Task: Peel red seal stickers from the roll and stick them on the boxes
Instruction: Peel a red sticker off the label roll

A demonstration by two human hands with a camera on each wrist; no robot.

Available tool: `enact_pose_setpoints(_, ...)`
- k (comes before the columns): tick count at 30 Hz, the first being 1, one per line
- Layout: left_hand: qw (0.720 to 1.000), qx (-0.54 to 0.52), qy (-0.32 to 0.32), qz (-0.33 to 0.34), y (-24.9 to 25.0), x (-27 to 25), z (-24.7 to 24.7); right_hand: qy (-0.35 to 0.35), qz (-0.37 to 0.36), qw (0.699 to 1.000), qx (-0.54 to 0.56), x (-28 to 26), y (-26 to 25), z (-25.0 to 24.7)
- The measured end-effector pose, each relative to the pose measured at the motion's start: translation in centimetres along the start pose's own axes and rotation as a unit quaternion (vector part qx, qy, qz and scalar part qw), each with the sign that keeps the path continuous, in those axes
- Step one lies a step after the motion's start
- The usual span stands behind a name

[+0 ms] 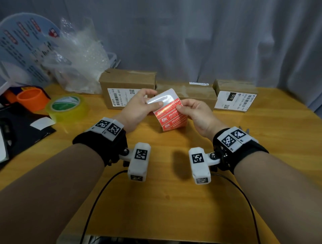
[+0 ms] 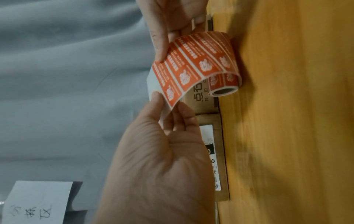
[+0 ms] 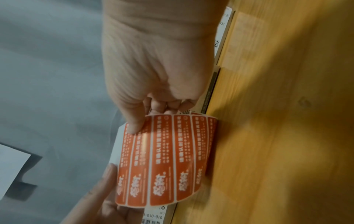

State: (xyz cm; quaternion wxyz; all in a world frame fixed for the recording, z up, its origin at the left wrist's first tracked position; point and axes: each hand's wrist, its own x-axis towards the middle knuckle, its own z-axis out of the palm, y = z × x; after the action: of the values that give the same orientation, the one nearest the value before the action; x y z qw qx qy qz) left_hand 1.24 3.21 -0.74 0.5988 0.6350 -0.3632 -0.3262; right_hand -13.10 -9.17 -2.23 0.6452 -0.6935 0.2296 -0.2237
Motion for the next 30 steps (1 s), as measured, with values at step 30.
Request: enact_pose_setpoints(30,0.995,-0.065,0.072,0.005,0.6,1.1,0.8,0.081,-0.242,0.896,-0.362,1.2,-1.7,2.0)
